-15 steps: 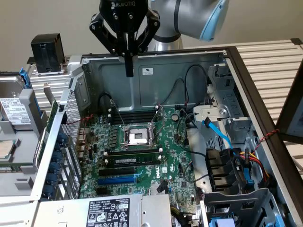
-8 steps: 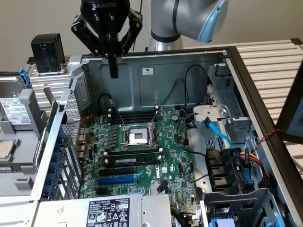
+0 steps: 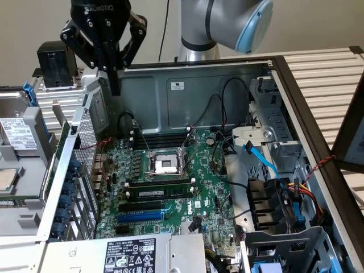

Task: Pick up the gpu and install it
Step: 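Reach for the gpu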

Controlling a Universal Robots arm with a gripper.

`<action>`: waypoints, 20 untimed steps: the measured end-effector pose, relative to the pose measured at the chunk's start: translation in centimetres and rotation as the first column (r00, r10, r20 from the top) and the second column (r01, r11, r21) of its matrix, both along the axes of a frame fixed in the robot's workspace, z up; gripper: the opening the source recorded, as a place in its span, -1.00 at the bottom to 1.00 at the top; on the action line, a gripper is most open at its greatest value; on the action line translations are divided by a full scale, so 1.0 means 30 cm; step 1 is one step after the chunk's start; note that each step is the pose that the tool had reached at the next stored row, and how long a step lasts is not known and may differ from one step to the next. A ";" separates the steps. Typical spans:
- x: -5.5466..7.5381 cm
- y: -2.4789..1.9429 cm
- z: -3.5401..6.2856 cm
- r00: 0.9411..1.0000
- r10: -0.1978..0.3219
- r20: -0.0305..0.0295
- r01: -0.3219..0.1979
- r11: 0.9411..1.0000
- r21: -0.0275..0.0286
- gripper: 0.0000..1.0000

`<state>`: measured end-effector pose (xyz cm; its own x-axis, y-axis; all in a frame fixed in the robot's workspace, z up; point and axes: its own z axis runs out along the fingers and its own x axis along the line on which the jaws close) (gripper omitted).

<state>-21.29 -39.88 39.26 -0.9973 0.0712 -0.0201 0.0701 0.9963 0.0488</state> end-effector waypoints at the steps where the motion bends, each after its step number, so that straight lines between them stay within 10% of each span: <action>1: -0.015 0.000 0.000 1.000 0.000 0.000 0.000 1.000 0.000 -0.79; 20: -0.304 0.000 0.000 1.000 0.000 0.000 0.000 1.000 0.000 -0.79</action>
